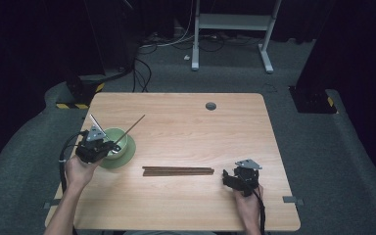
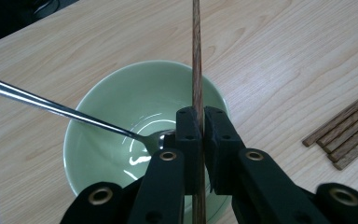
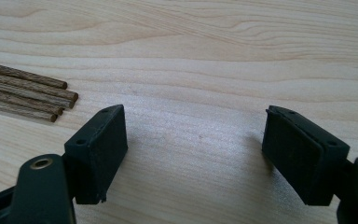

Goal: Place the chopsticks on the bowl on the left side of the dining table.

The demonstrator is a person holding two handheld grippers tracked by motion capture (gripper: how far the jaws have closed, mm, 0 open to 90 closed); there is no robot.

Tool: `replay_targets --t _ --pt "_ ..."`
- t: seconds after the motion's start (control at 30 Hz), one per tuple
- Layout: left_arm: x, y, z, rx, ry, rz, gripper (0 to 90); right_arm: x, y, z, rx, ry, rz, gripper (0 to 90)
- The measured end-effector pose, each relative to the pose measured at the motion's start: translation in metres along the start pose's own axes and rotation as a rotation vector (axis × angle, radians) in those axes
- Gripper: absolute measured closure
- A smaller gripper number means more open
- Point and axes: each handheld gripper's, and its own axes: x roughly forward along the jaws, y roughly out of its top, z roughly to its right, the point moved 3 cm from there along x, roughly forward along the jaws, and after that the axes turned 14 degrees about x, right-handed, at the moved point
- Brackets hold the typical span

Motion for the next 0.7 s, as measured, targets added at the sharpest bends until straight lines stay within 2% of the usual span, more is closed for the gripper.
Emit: replay_targets --t 0.7 --pt "0.002 -0.023 -0.017 -0.033 0.034 -0.046 84.3 0.000 0.000 0.000 -0.001 0.001 0.000 21.4"
